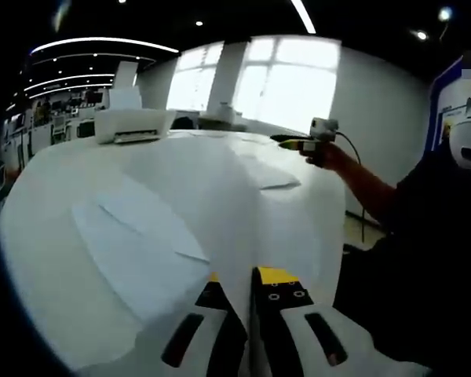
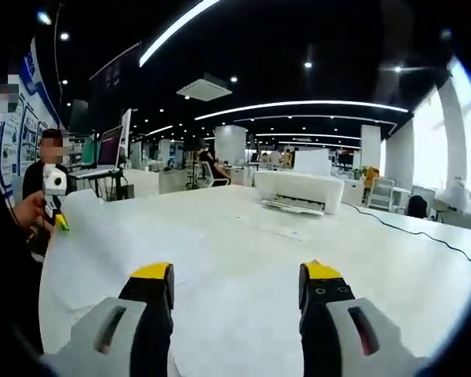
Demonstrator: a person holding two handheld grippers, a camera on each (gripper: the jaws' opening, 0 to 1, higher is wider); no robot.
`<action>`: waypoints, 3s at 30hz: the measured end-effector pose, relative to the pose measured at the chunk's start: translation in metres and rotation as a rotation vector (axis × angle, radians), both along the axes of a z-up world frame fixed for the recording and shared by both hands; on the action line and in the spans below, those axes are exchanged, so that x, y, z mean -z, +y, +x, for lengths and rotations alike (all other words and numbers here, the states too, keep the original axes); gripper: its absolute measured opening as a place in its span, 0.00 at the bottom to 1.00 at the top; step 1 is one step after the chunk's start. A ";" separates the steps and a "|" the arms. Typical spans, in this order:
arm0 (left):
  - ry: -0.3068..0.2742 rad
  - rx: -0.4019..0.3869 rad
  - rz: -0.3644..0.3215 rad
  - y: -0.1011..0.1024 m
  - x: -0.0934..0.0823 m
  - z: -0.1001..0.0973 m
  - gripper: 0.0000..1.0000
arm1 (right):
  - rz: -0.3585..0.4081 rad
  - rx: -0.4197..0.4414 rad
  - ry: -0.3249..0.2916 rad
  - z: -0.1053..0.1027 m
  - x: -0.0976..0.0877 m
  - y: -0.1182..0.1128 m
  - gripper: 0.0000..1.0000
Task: Organize the stack of printing papers by aligning and flattening the scattered papers on the table
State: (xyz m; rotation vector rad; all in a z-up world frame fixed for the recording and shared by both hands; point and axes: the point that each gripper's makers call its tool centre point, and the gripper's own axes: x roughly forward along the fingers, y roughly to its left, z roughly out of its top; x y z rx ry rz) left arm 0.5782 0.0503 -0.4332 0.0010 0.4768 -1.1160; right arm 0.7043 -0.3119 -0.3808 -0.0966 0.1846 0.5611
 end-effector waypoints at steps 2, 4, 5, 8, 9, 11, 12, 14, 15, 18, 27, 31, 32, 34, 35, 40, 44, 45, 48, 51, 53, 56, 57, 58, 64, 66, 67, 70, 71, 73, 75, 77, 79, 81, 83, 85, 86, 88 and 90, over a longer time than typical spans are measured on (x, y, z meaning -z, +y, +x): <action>0.001 0.001 0.000 -0.001 0.000 0.000 0.06 | -0.003 0.005 0.007 0.003 0.003 -0.003 0.61; 0.003 0.002 0.000 0.000 0.001 0.001 0.06 | -0.004 0.011 0.013 0.006 0.004 -0.007 0.61; 0.004 0.003 0.000 0.000 0.001 0.001 0.06 | -0.007 0.016 0.015 0.008 0.005 -0.009 0.62; 0.004 0.003 0.001 0.000 0.001 0.001 0.06 | -0.012 0.026 0.023 0.012 0.007 -0.012 0.62; 0.004 0.003 0.000 0.000 0.001 0.001 0.06 | -0.010 0.027 0.024 0.013 0.008 -0.013 0.62; 0.004 0.003 0.000 0.000 0.001 0.002 0.06 | -0.008 0.030 0.027 0.014 0.009 -0.013 0.62; 0.005 0.003 0.000 0.001 0.001 0.002 0.06 | -0.010 0.033 0.030 0.015 0.010 -0.014 0.62; 0.006 0.004 0.002 0.000 0.002 0.002 0.06 | -0.012 0.035 0.035 0.017 0.011 -0.015 0.62; 0.005 0.005 0.002 0.000 0.002 0.002 0.06 | -0.013 0.036 0.038 0.018 0.012 -0.015 0.62; 0.005 0.005 0.002 0.001 0.002 0.002 0.06 | -0.019 0.040 0.044 0.019 0.013 -0.016 0.62; 0.004 0.007 0.005 0.001 0.002 0.003 0.06 | -0.023 0.046 0.053 0.027 0.013 -0.024 0.62; 0.001 0.007 0.004 0.001 0.001 0.003 0.06 | -0.021 0.068 0.061 0.032 0.014 -0.032 0.62; 0.002 0.007 0.003 0.001 0.001 0.004 0.06 | -0.020 0.073 0.062 0.033 0.014 -0.034 0.62; 0.003 0.007 0.004 0.002 0.002 0.004 0.06 | -0.016 0.082 0.063 0.035 0.014 -0.037 0.62; 0.004 0.008 0.006 0.002 0.002 0.004 0.06 | -0.014 0.086 0.066 0.036 0.015 -0.039 0.62; 0.001 0.010 0.008 0.002 0.001 0.004 0.06 | -0.012 0.102 0.077 0.038 0.017 -0.044 0.63; -0.004 0.012 0.008 0.001 0.000 0.004 0.06 | -0.011 0.112 0.081 0.039 0.017 -0.046 0.64; -0.004 0.013 0.009 0.001 0.000 0.004 0.06 | -0.015 0.114 0.082 0.040 0.017 -0.049 0.64; -0.004 0.014 0.011 0.000 0.000 0.003 0.06 | -0.020 0.122 0.084 0.044 0.018 -0.055 0.64; -0.004 0.014 0.011 0.001 0.001 0.003 0.06 | -0.022 0.130 0.086 0.046 0.019 -0.057 0.65; -0.003 0.012 0.011 0.002 0.001 0.003 0.06 | -0.027 0.136 0.091 0.048 0.021 -0.059 0.65; -0.001 0.010 0.011 0.003 0.002 0.003 0.06 | -0.035 0.146 0.102 0.056 0.026 -0.066 0.66; 0.000 0.009 0.012 0.003 0.002 0.004 0.06 | -0.035 0.149 0.104 0.058 0.027 -0.068 0.66; 0.000 0.009 0.012 0.004 0.003 0.004 0.06 | -0.035 0.153 0.106 0.060 0.029 -0.070 0.66; -0.001 0.007 0.013 0.000 0.002 0.002 0.06 | -0.035 0.189 0.134 0.073 0.042 -0.081 0.67; -0.001 0.005 0.014 0.000 0.002 0.001 0.06 | -0.020 0.192 0.132 0.076 0.043 -0.083 0.67; 0.000 0.005 0.014 0.000 0.002 0.001 0.06 | -0.015 0.198 0.131 0.078 0.043 -0.084 0.68; 0.002 0.003 0.014 0.000 0.003 0.001 0.06 | -0.015 0.207 0.133 0.082 0.045 -0.086 0.69; 0.002 0.004 0.015 0.000 0.003 0.001 0.06 | -0.017 0.210 0.135 0.084 0.046 -0.087 0.69; 0.003 0.005 0.015 0.001 0.004 0.001 0.06 | -0.020 0.215 0.139 0.088 0.048 -0.090 0.70; 0.001 0.006 0.015 0.001 0.003 0.001 0.06 | -0.031 0.226 0.152 0.093 0.054 -0.094 0.71; 0.000 0.006 0.016 0.001 0.003 0.000 0.06 | -0.036 0.232 0.157 0.096 0.057 -0.097 0.72; 0.000 0.008 0.017 0.001 0.004 0.000 0.06 | -0.046 0.245 0.168 0.101 0.063 -0.104 0.73; 0.000 0.010 0.017 0.002 0.004 -0.001 0.06 | -0.055 0.255 0.173 0.102 0.067 -0.107 0.75; 0.001 0.011 0.016 0.002 0.003 -0.001 0.06 | -0.060 0.265 0.178 0.104 0.070 -0.110 0.76; 0.002 0.011 0.016 0.002 0.004 -0.001 0.06 | -0.059 0.272 0.186 0.105 0.073 -0.113 0.76; 0.002 0.011 0.016 0.002 0.004 -0.001 0.06 | -0.060 0.276 0.192 0.106 0.075 -0.115 0.77; 0.002 0.013 0.018 0.002 0.004 -0.001 0.06 | -0.068 0.282 0.197 0.107 0.079 -0.117 0.78; 0.003 0.012 0.018 0.002 0.004 -0.001 0.06 | -0.075 0.288 0.205 0.107 0.081 -0.117 0.78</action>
